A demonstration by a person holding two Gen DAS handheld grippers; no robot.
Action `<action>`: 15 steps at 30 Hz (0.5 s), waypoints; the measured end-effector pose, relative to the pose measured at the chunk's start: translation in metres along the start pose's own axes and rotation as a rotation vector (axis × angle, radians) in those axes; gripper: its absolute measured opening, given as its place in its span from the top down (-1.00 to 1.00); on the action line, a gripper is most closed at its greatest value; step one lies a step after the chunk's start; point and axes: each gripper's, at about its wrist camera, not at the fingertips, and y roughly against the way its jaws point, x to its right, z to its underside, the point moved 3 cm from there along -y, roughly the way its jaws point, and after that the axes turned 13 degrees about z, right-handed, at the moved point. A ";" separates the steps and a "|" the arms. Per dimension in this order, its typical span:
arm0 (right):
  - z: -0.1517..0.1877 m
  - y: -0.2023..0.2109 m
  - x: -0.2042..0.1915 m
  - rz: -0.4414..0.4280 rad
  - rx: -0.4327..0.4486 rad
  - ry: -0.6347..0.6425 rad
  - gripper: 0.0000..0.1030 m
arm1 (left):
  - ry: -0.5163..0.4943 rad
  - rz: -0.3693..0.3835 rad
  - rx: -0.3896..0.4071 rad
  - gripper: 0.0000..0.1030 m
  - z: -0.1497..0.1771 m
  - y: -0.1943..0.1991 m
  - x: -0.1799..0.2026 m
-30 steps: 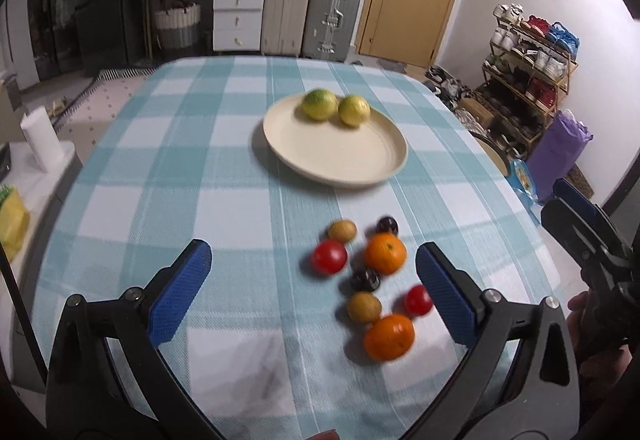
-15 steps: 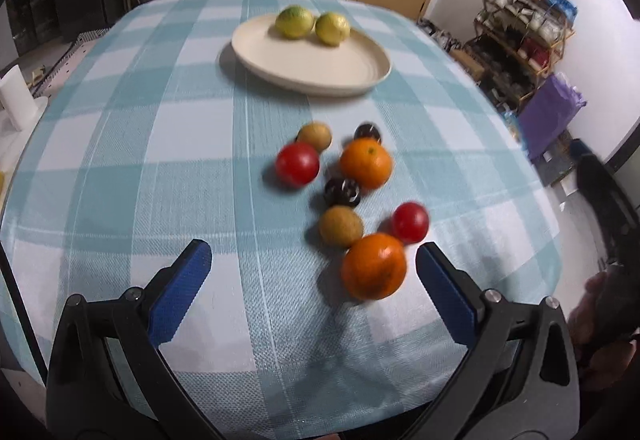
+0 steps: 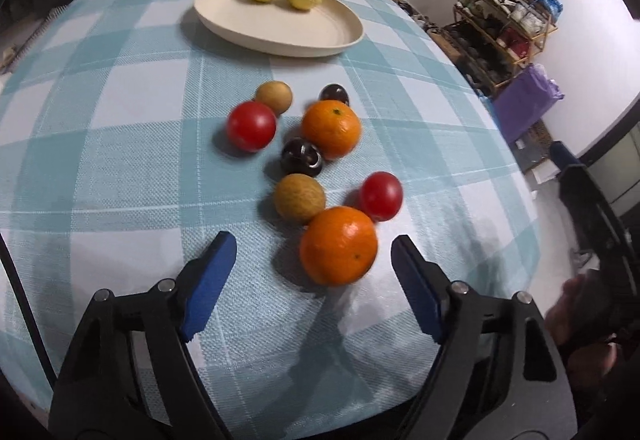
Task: Organize fruits
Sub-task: 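Grasp the orange with the left tool while the right tool grasps the red tomato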
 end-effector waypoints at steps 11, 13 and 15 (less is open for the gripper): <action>0.008 -0.009 0.002 -0.007 -0.040 -0.010 -1.00 | -0.031 0.113 -0.004 0.34 0.002 0.008 0.008; 0.008 -0.009 0.000 -0.008 -0.042 -0.006 -1.00 | -0.027 0.120 -0.003 0.34 0.003 0.012 0.007; 0.008 -0.010 -0.002 -0.013 -0.046 0.000 -1.00 | -0.026 0.130 0.004 0.34 0.004 0.017 0.006</action>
